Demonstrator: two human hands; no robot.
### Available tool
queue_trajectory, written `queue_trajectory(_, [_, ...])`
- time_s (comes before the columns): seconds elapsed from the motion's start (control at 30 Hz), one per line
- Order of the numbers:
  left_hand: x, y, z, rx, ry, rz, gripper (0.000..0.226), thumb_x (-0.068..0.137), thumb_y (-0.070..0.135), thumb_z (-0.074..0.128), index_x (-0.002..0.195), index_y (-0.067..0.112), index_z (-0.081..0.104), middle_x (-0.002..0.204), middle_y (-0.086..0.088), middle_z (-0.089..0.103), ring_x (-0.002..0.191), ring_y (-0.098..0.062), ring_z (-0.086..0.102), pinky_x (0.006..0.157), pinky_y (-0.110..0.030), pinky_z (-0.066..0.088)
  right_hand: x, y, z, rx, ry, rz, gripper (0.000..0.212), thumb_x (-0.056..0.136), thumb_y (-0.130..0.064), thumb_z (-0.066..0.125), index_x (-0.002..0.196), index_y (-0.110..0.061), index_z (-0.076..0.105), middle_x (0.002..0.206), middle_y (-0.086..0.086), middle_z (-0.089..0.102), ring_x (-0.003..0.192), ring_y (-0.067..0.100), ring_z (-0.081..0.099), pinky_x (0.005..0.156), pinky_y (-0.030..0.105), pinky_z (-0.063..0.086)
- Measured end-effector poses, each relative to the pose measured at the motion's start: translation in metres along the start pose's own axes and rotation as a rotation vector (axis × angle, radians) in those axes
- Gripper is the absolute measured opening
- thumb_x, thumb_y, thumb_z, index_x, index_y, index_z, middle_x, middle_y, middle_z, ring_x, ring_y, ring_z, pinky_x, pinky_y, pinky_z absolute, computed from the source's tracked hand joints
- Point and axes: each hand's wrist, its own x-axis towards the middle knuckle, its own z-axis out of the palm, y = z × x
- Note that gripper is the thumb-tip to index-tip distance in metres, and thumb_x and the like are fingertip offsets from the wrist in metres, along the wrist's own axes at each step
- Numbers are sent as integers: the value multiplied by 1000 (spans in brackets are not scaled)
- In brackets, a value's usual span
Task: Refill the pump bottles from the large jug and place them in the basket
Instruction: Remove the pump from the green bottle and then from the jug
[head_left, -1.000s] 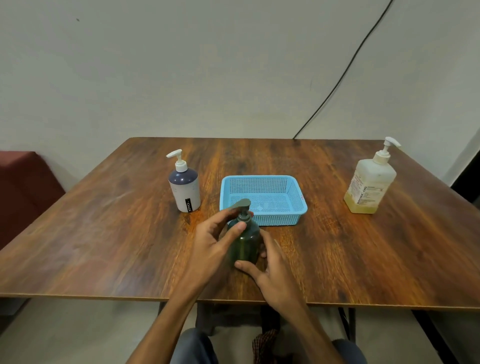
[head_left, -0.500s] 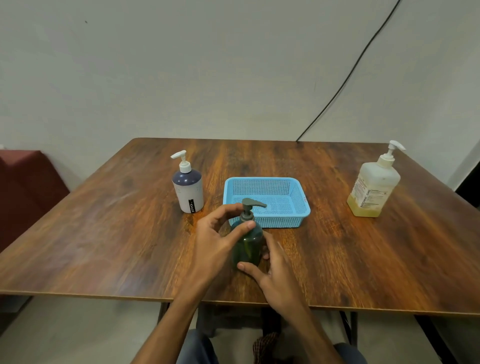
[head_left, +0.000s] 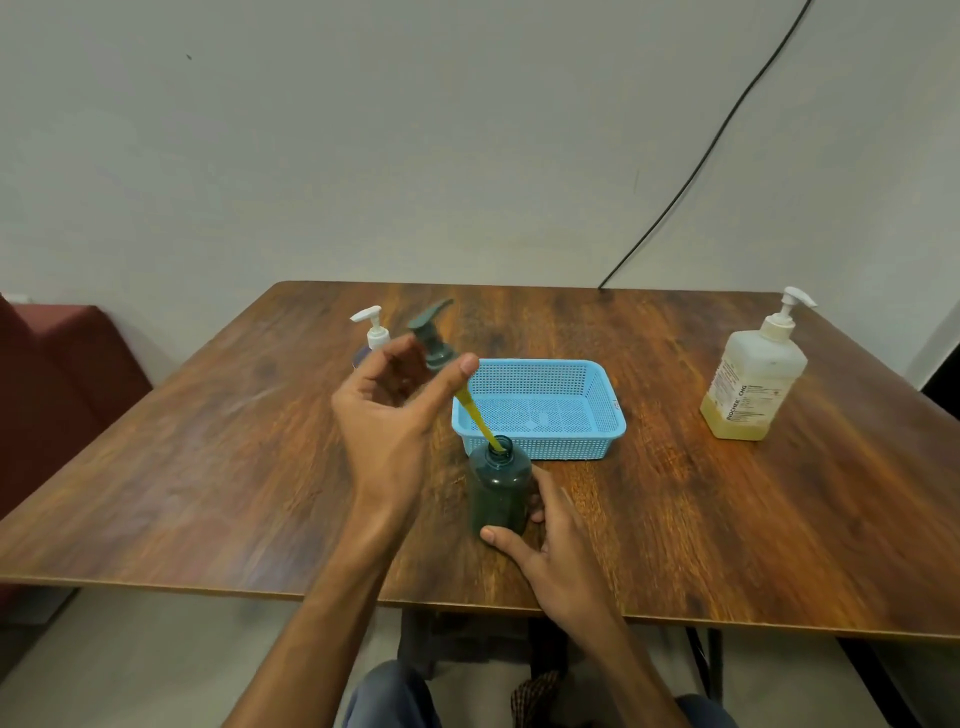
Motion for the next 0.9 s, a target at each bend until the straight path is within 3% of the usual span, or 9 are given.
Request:
queue_trajectory(0.13, [12, 18, -18, -9, 66, 55, 34, 81, 10, 82, 113, 2, 71, 105, -10, 75, 99, -31, 71, 89, -43, 59, -1, 0, -1, -7, -6, -1, 74, 81, -49, 77, 143, -46, 37, 134, -17, 50, 120, 0, 50, 102, 41, 49])
queue_trajectory(0.27, [12, 19, -39, 71, 125, 72, 35, 80, 14, 82, 113, 9, 71, 104, -1, 75, 97, -17, 71, 87, -35, 59, -2, -1, -1, -9, -10, 0, 75, 82, -49, 76, 145, -46, 35, 136, -16, 48, 121, 2, 49, 103, 41, 48])
queue_trajectory(0.43, [-11, -22, -68, 244, 138, 5, 35, 79, 12, 83, 111, 15, 71, 102, 3, 75, 93, -13, 70, 82, -34, 60, -2, -1, 0, -6, -14, 9, 73, 82, -48, 76, 142, -47, 36, 135, -18, 49, 122, 3, 51, 103, 44, 49])
queue_trajectory(0.6, [-38, -60, -92, 369, 156, -56, 32, 79, 5, 83, 108, 10, 71, 102, -3, 75, 95, -17, 72, 85, -28, 60, -3, -1, 0, -10, -8, 11, 75, 83, -47, 76, 144, -47, 34, 137, -18, 49, 121, 2, 51, 103, 42, 50])
queue_trajectory(0.77, [-54, -75, -105, 570, 167, -116, 28, 78, 7, 84, 93, 25, 70, 98, 9, 72, 94, -8, 68, 83, -21, 55, -3, 1, 0, -17, -10, 17, 76, 83, -47, 76, 146, -44, 34, 137, -18, 49, 120, 3, 51, 102, 43, 50])
queue_trajectory(0.9, [-59, -85, -112, 720, 115, -132, 23, 76, 10, 86, 93, 19, 73, 93, 12, 69, 88, 3, 64, 78, -17, 53, -2, 2, 0, -19, -14, 19, 76, 83, -47, 76, 146, -44, 34, 137, -16, 49, 119, 2, 52, 102, 42, 50])
